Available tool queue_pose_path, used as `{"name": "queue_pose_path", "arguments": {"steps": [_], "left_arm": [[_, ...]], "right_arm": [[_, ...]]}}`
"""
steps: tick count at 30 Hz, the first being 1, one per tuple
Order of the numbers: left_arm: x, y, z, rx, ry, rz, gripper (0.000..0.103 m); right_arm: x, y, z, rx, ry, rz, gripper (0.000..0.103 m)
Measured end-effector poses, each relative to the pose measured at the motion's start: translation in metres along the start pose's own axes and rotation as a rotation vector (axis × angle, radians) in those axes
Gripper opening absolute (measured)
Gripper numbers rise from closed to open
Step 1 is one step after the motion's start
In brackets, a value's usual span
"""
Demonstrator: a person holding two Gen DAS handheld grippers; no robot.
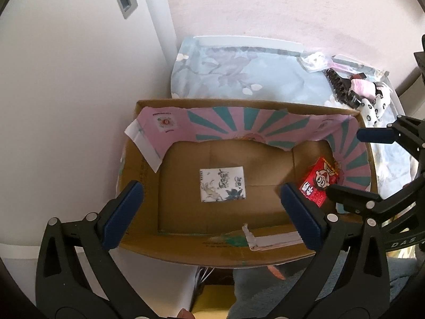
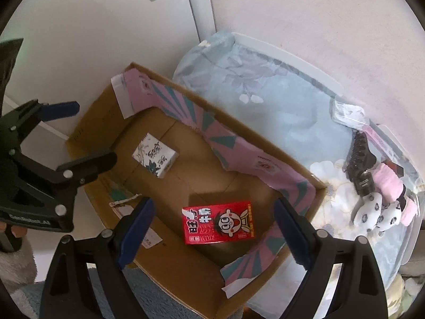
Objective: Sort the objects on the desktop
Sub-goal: 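Move both tools back over the tray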
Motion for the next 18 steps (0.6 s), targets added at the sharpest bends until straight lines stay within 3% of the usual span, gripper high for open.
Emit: {"name": "queue_pose_path", "arguments": {"steps": [7, 11, 18], "left_arm": [[-0.009, 0.003, 0.011, 0.004, -0.006, 0.025, 0.103], [-0.019, 0.01, 0.024, 0.025, -0.026, 0.045, 0.103], [-0.046, 0.03, 0.075, 0.126, -0.067, 0.108, 0.103]], "right_arm": [[-0.015, -0.006, 0.013, 0.041, 0.039, 0.034, 0.089], [-0.033, -0.011, 0.028, 0.073, 0.019, 0.095, 0.089], [-0.079, -0.03, 0.084, 0.164, -0.004, 0.199, 0.089]]}}
Point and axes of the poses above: each gripper's, at about its wrist camera, not at the fingertips, and x roughly the way its jaws point, z to its right, y to its top, the point moved 5 cm from there along x, roughly the way its jaws point, and after that the axes turned 13 degrees about -z, right-handed, at the moved point
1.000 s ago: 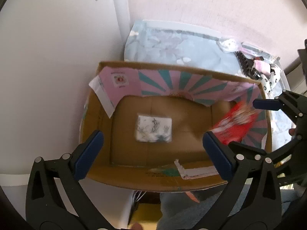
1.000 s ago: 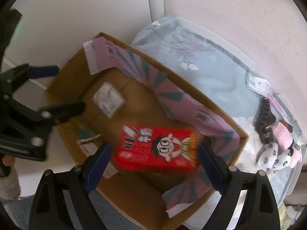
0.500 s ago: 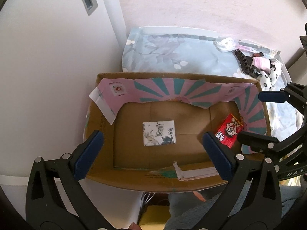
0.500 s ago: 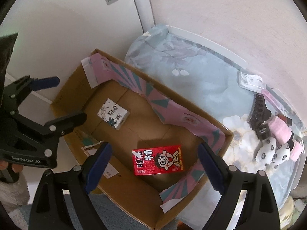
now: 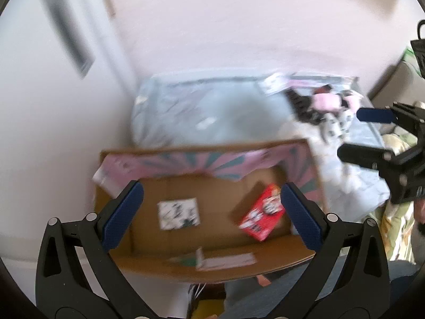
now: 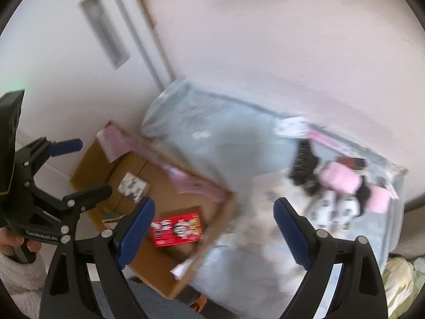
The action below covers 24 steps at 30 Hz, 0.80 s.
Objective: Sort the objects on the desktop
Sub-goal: 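Move both tools back over the tray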
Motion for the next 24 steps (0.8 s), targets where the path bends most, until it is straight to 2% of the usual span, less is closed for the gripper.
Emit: {"name": "queue_pose_path", "arguments": {"steps": [7, 14, 20, 24], "left_arm": [[-0.005, 0.032, 0.081, 0.126, -0.058, 0.024, 0.103], [0.019, 0.054, 0.163, 0.213, -0.096, -0.008, 0.103], [0.064, 0.071, 0.214, 0.201, -0.104, -0.054, 0.103], [0.096, 0.08, 0.241, 0.2, -0.077, -0.056, 0.103]], "right_arm": [[-0.034, -0.02, 0.086, 0.102, -0.097, 0.022, 0.089], [-0.044, -0.047, 0.169, 0.171, -0.173, -0.017, 0.089], [-0.023, -0.062, 0.233, 0.216, -0.149, -0.07, 0.089], [0.003, -0.067, 0.268, 0.239, -0.125, -0.112, 0.089]]}}
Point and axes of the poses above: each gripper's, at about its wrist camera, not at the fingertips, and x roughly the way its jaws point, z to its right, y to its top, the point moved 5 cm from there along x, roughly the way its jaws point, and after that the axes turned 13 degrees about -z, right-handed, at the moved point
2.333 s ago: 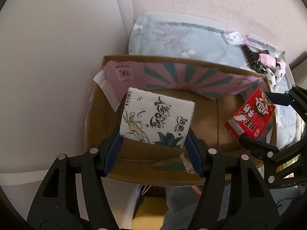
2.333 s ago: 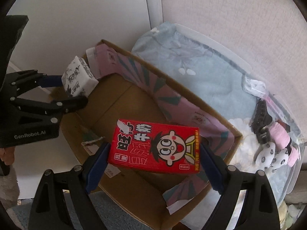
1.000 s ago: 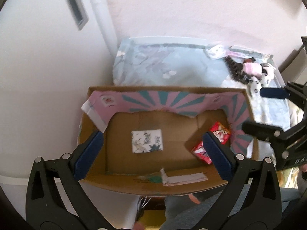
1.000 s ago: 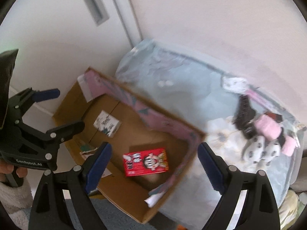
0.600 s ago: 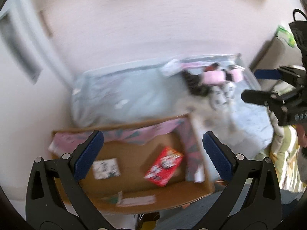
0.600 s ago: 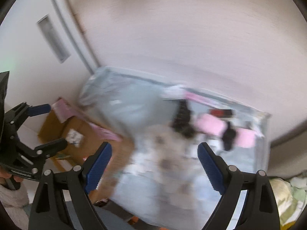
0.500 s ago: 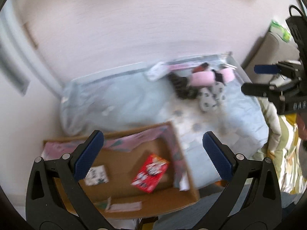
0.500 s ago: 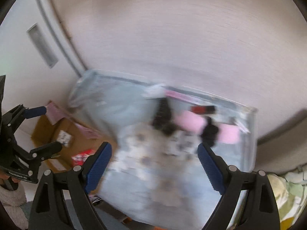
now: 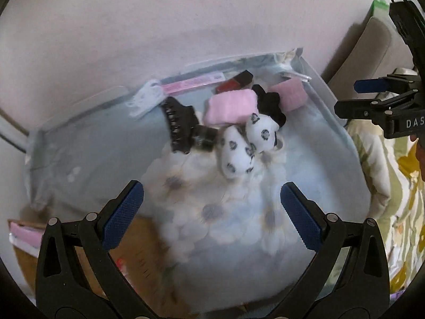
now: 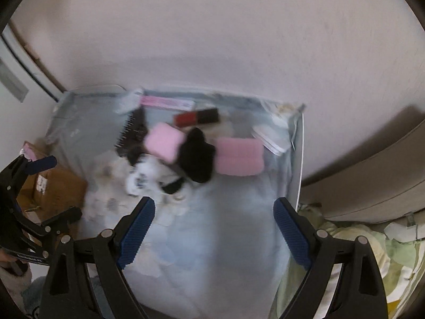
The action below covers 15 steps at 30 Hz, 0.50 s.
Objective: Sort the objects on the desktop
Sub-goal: 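Move both tools back over the tray, then grasp the panda sock with the left tool while the right tool grasps the pink fuzzy pad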
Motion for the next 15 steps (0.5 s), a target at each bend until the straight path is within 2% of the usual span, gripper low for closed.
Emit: {"name": "queue_pose_path", "arguments": {"steps": [8, 15], "left_arm": [[0.062, 0.011, 0.0, -0.086, -0.009, -0.047, 0.102], [0.082, 0.018, 0.004, -0.096, -0.009, -0.051, 0.102]], "right_arm": [[0.052, 0.029, 0.036, -0.003, 0.035, -0.015, 0.089], [0.081, 0.042, 0.043, -0.012, 0.076, -0.037, 0.089]]}}
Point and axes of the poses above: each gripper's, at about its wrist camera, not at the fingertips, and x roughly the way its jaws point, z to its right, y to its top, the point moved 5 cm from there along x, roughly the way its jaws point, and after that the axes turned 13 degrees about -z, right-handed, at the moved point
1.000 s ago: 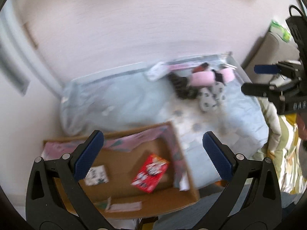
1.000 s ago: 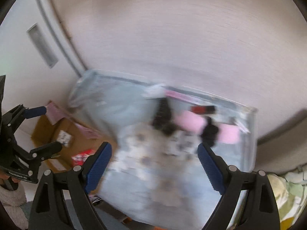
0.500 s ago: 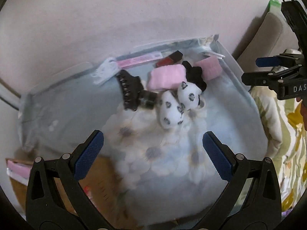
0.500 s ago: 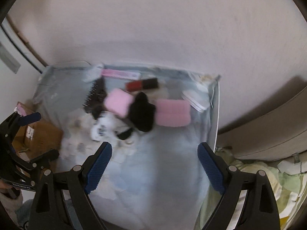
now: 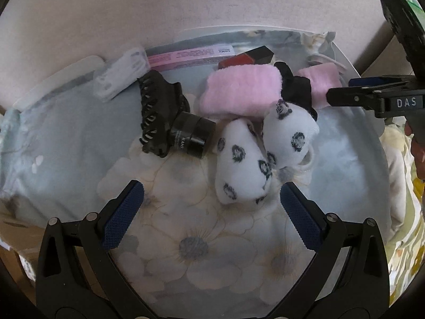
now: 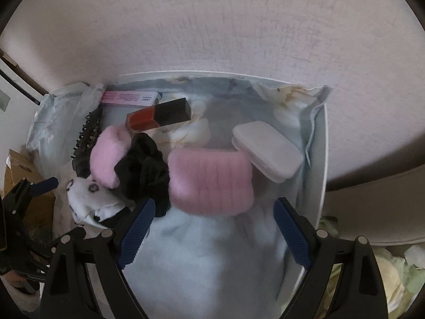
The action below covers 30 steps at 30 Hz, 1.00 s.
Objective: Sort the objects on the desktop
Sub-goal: 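Grasp the panda sock with the left tool while the right tool grasps the pink fuzzy pad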
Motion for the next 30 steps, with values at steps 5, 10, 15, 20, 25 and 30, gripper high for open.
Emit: {"name": "queue_pose_path", "arguments": {"steps": [5, 10, 15, 20, 25, 30], "left_arm": [[0.01, 0.004, 0.002, 0.005, 0.018, -0.023, 0.092], [0.015, 0.006, 0.002, 0.001, -0.003, -0.038, 0.075], [0.013, 0.004, 0.011, 0.037, -0.045, -0.041, 0.038], [0.013, -0.001, 0.016, 0.083, -0.031, -0.037, 0.032], [0.006, 0.0, 0.014, 0.056, -0.052, -0.035, 0.032], [-0.013, -0.005, 0.009, 0.048, -0.071, -0.016, 0.032]], "right_arm": [[0.004, 0.005, 0.001, -0.009, 0.018, 0.002, 0.085], [0.008, 0.006, 0.001, -0.02, 0.034, -0.014, 0.065], [0.007, 0.005, -0.001, -0.025, 0.027, -0.008, 0.05], [0.0, 0.001, -0.001, -0.032, 0.011, 0.006, 0.033], [-0.008, -0.005, -0.003, -0.04, -0.007, 0.031, 0.028], [-0.023, -0.016, -0.01, -0.035, -0.011, 0.05, 0.028]]}}
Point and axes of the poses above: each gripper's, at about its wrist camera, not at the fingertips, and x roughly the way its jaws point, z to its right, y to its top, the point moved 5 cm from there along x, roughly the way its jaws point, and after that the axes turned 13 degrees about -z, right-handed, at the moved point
